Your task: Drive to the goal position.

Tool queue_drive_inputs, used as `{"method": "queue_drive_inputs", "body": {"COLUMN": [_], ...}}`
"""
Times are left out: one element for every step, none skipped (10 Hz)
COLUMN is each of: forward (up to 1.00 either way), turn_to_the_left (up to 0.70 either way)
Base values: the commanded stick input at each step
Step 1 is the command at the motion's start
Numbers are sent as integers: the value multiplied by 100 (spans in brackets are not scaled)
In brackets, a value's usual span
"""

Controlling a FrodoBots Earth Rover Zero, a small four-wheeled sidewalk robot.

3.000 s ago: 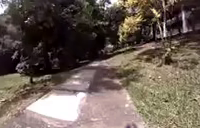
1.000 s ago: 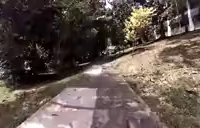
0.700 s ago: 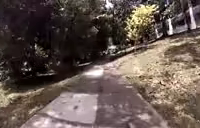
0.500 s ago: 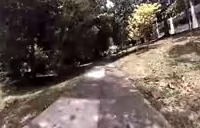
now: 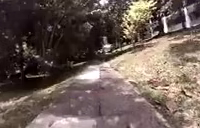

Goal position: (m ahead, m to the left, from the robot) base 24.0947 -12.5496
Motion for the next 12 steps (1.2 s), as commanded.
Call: {"method": "queue_drive_inputs", "body": {"forward": [100, 100, 100, 100, 100, 100, 100, 100, 100, 100, 100, 100], "turn_to_the_left": [0, 0, 0, 0, 0, 0, -9, -39, -37, -21, -5, 0]}}
